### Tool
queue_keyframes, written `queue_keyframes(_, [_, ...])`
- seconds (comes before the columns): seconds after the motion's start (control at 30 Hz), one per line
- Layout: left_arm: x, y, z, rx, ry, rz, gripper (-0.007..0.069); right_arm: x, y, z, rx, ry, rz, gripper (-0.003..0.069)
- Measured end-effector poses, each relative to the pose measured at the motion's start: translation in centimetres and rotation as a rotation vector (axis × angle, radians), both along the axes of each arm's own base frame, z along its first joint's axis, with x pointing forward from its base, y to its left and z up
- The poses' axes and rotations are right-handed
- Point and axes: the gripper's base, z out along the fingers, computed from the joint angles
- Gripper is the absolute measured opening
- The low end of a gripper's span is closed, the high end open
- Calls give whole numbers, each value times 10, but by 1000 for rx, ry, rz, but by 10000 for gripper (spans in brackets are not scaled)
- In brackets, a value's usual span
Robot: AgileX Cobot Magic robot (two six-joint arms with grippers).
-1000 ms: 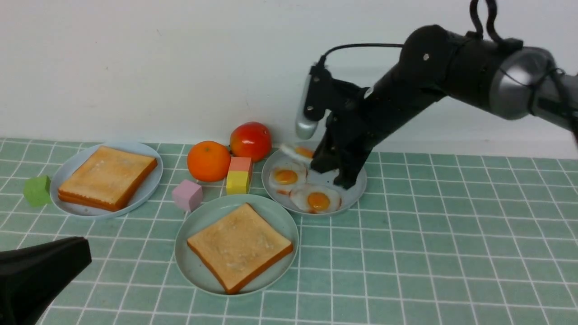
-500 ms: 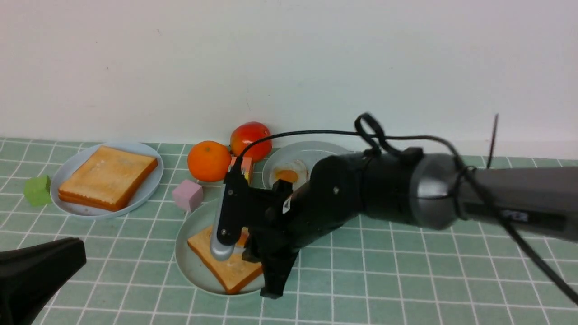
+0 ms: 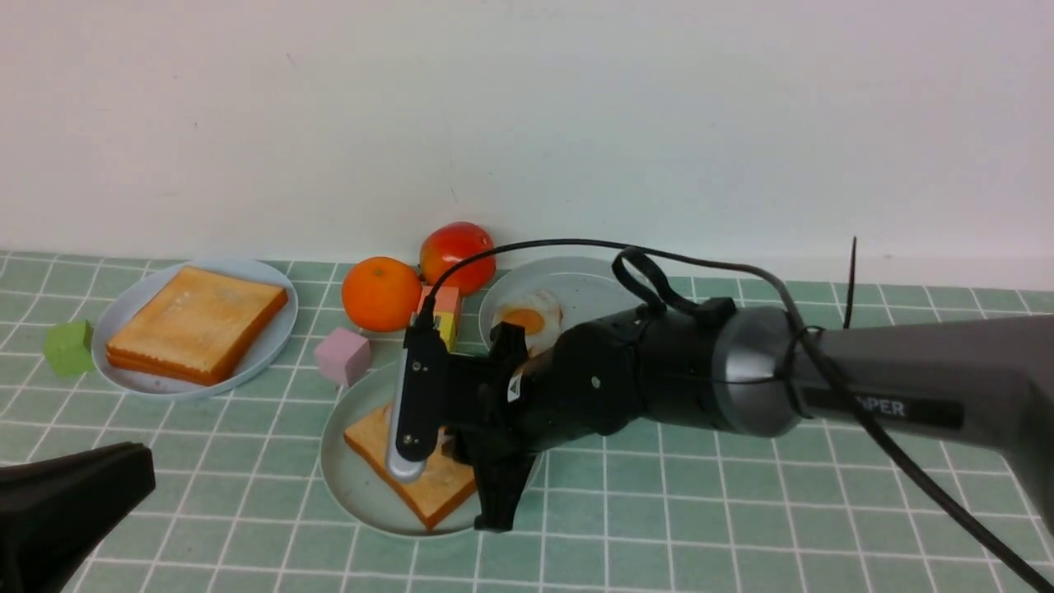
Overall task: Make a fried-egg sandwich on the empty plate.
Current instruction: Use the right arm to place the fried egg on the slice of bread in the middle, then use the left arm to grab a slice of bread
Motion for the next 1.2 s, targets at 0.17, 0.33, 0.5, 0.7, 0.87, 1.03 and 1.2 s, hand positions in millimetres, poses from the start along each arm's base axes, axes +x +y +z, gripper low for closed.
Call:
queue_keyframes(0.17, [0, 0, 0, -1, 1, 0, 1, -1, -1, 1, 4, 18, -12, 306])
queue_keyframes(0.33, [0, -2, -3, -49, 70, 8, 4, -12, -7, 26, 5, 84, -15, 469])
queue_keyframes(0.5, [14, -13, -21, -8, 285, 49, 4, -51, -37, 111, 28, 208, -68, 531])
queue_keyframes(0.7, [54, -42, -19, 132, 483, 85, -8, -111, -91, 197, 102, 347, -262, 435])
queue_keyframes(0.87, [117, -56, -13, 250, 562, 163, -13, -155, -131, 233, 145, 432, -384, 230])
queue_keyframes(1.03, [187, -27, -26, 276, 657, 245, -13, -188, -164, 247, 204, 428, -456, 36])
queue_keyframes(1.2, [258, 15, -56, 267, 718, 309, -13, -218, -196, 245, 240, 380, -492, -14])
